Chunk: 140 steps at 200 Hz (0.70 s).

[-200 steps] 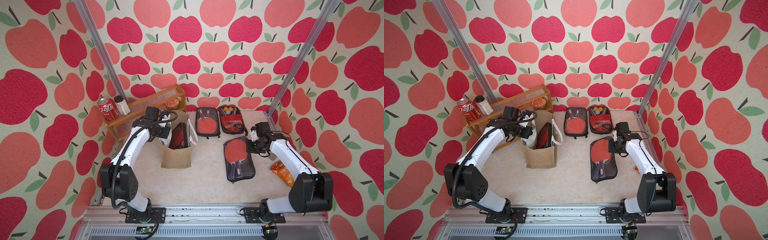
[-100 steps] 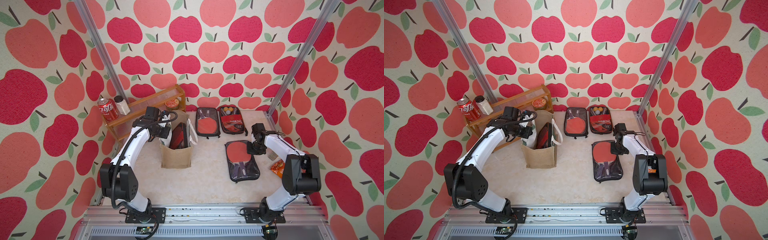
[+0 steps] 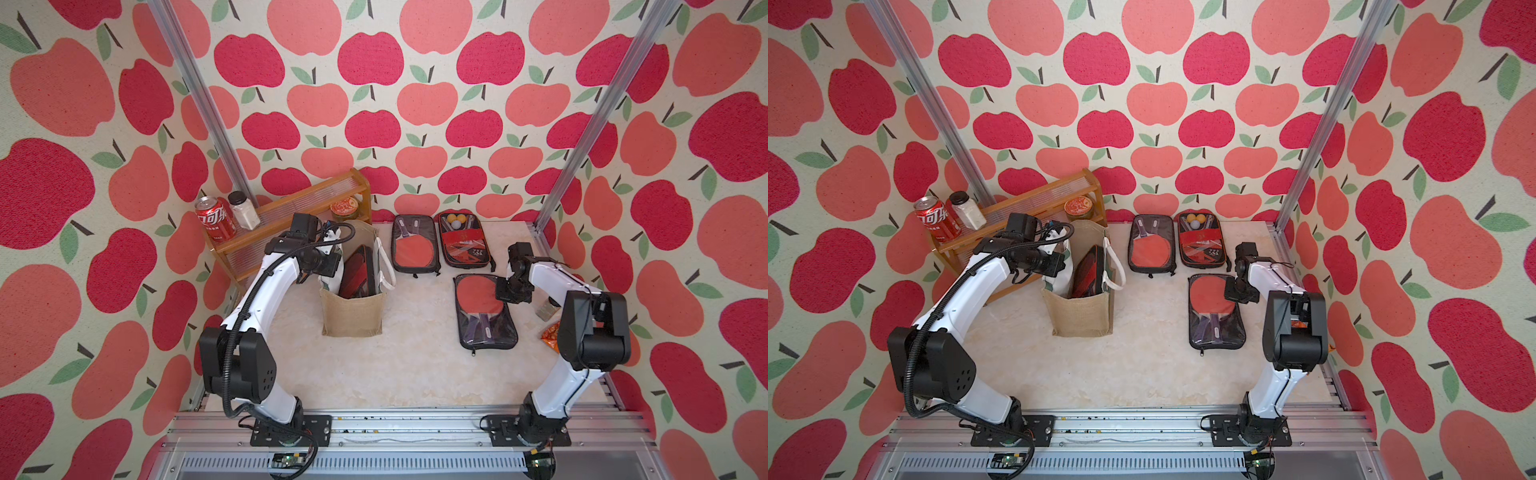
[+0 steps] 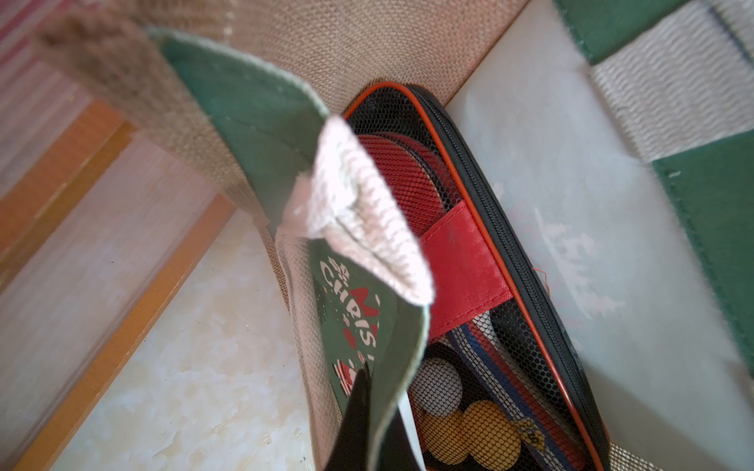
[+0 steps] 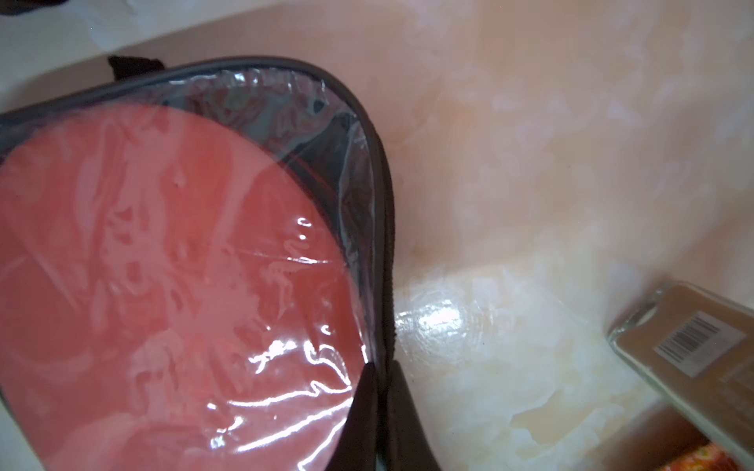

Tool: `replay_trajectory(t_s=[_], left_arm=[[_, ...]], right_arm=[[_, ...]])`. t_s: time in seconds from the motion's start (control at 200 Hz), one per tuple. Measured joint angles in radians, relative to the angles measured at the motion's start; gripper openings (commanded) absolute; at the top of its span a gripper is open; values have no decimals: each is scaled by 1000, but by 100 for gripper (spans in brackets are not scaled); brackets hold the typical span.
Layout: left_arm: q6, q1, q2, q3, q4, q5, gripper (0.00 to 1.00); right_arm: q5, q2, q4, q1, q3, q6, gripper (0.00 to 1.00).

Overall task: Remove the ping pong set from the canvas bag
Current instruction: Place the ping pong set at the center of the board.

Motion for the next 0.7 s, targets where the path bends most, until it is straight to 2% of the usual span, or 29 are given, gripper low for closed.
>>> replay_trajectory(t_s=[0.46, 0.7], left_arm=[[0, 0, 0, 0, 0, 0, 0], [0, 0, 0, 0, 0, 0, 0]], right_arm=[[4, 36, 8, 0, 41, -9, 34], [24, -61, -11, 12, 43, -9, 37]])
